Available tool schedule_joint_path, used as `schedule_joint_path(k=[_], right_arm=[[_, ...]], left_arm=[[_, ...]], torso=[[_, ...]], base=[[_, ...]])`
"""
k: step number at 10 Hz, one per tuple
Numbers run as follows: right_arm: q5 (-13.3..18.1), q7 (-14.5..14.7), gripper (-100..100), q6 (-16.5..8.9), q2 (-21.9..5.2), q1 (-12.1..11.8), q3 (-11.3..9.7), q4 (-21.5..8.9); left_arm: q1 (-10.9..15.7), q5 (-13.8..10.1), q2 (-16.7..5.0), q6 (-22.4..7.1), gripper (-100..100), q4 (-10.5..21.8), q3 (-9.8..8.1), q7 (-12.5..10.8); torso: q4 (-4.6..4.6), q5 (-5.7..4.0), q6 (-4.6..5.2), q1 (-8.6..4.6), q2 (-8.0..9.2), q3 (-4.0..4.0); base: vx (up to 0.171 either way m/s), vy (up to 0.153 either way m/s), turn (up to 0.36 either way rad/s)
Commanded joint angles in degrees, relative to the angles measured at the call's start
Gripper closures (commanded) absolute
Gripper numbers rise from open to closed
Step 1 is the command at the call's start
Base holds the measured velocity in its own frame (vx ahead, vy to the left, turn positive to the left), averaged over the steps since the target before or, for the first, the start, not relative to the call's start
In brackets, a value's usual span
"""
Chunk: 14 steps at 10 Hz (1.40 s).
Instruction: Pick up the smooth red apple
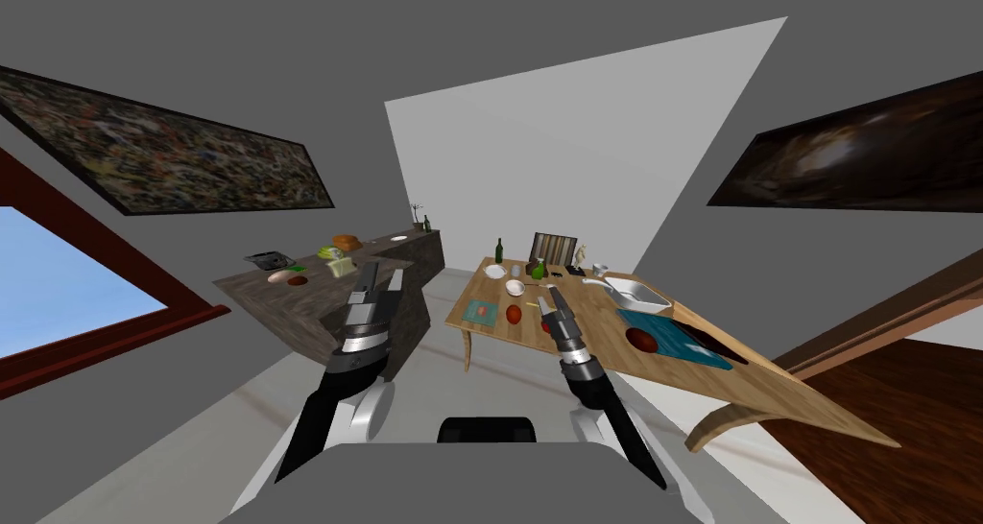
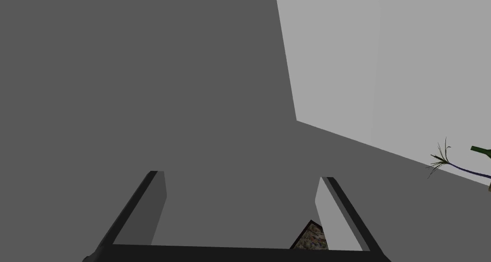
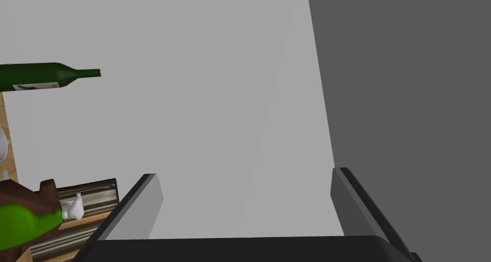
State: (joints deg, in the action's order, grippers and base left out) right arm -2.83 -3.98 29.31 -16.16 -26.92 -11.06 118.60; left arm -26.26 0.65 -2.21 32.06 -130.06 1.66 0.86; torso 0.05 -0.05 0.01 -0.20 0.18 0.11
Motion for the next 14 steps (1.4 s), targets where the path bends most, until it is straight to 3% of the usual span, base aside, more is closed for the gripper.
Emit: schedule_joint_path(k=[1, 4, 5, 7, 10, 11, 13, 14], right_arm=[[0.7, -0.3, -100, -0.5, -2.9, 0.2, -1.3, -2.5], [2.3, -0.4, -100, -0.8, -7.9, 0.3, -4.3, -7.1], [2.3, -0.4, -100, -0.8, -8.1, 0.3, -4.3, -7.2], [4.0, -0.4, -100, -0.8, -12.0, 0.4, -7.5, -11.3], [4.9, -0.4, -100, -0.8, -16.1, 0.5, -9.1, -15.2], [5.8, -0.4, -100, -0.7, -18.3, 0.6, -10.8, -16.9], [5.8, -0.4, -100, -0.7, -18.9, 0.6, -10.8, -17.9], [6.7, -0.4, -100, -0.6, -21.7, 0.6, -12.5, -19.7]], left_arm=[[0.0, 0.0, 0.0, 0.0, 0, 0.0, 0.0, 0.0], [0.0, 0.0, 0.0, 0.0, 0, 0.0, 0.0, 0.0], [0.0, 0.0, 0.0, 0.0, 0, 0.0, 0.0, 0.0], [0.0, 0.0, 0.0, 0.0, 0, 0.0, 0.0, 0.0], [0.0, 0.0, 0.0, 0.0, 0, 0.0, 0.0, 0.0], [0.0, 0.0, 0.0, 0.0, 0, 0.0, 0.0, 0.0], [0.0, 0.0, 0.0, 0.0, 0, 0.0, 0.0, 0.0], [0.0, 0.0, 0.0, 0.0, 0, 0.0, 0.0, 0.0]], torso=[[0.0, 0.0, 0.0, 0.0, 0.0, 0.0], [-0.01, 0.0, 0.0, 0.01, -0.02, -0.01], [-0.01, 0.0, -0.02, 0.02, -0.03, -0.02], [-0.02, 0.01, -0.02, 0.05, -0.07, -0.04], [-0.02, 0.02, -0.01, 0.13, -0.07, -0.04], [-0.02, 0.03, 0.01, 0.13, -0.11, -0.06], [-0.03, 0.03, 0.0, 0.16, -0.15, -0.08], [-0.03, 0.04, 0.01, 0.17, -0.18, -0.1]], base=[[-0.045, -0.043, 0.057], [-0.046, -0.042, 0.078], [-0.031, -0.031, 0.044], [-0.042, -0.032, 0.131], [-0.03, -0.011, 0.064], [-0.021, 0.0, 0.112], [-0.008, -0.001, 0.032], [-0.005, 0.011, 0.149]])
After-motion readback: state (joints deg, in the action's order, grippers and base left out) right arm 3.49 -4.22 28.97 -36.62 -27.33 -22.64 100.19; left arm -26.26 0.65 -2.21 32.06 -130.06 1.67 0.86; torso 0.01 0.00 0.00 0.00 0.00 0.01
